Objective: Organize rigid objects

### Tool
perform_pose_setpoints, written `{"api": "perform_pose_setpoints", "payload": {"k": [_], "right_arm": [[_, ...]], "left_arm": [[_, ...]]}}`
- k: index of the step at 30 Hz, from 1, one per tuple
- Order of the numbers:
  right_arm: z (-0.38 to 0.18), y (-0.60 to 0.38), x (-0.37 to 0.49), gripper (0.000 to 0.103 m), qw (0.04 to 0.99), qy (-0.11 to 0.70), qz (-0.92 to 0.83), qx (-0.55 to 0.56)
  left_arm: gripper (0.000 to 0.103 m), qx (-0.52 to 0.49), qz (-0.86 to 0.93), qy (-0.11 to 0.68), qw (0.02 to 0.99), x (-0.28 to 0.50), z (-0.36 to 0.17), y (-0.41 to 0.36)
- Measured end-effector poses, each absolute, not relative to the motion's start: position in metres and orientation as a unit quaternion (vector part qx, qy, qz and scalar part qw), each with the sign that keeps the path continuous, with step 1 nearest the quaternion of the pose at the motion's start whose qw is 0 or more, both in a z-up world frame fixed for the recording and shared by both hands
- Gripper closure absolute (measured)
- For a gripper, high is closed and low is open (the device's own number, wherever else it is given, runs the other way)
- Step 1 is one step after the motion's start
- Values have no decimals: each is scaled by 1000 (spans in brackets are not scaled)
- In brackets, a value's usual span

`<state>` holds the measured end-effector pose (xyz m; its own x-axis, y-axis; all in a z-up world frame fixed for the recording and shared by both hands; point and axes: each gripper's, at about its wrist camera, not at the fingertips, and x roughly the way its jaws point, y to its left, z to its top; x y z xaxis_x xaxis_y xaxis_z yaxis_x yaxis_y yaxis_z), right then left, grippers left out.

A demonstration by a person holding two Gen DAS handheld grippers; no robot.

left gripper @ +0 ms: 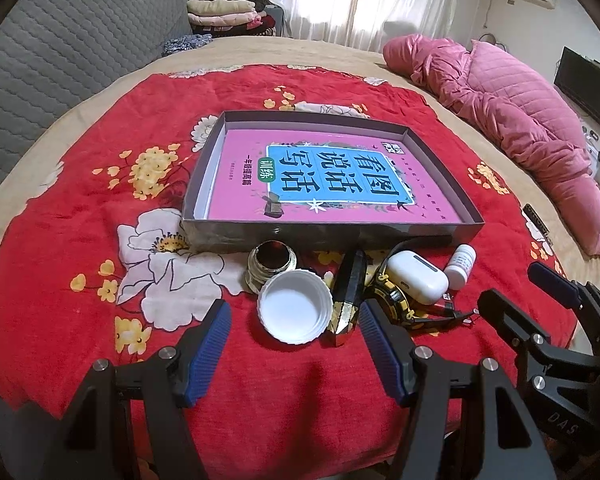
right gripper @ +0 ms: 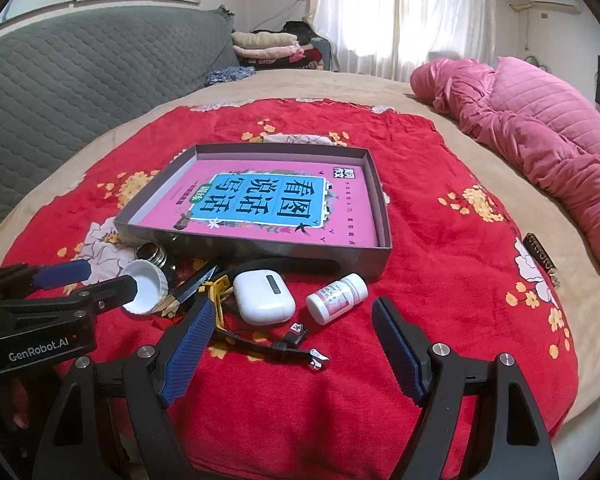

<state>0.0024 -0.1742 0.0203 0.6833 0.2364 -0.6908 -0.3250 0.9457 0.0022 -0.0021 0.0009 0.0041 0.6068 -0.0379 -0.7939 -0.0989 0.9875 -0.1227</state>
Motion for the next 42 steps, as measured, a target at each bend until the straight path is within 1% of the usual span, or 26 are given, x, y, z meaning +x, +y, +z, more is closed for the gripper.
{"api": "perform_pose_setpoints", "payload": {"k": [42], "right_arm": [[24, -178, 4, 22, 917, 366, 147, -53]], "left_arm": [[37, -82, 26, 450, 889, -5, 1, 8]]}}
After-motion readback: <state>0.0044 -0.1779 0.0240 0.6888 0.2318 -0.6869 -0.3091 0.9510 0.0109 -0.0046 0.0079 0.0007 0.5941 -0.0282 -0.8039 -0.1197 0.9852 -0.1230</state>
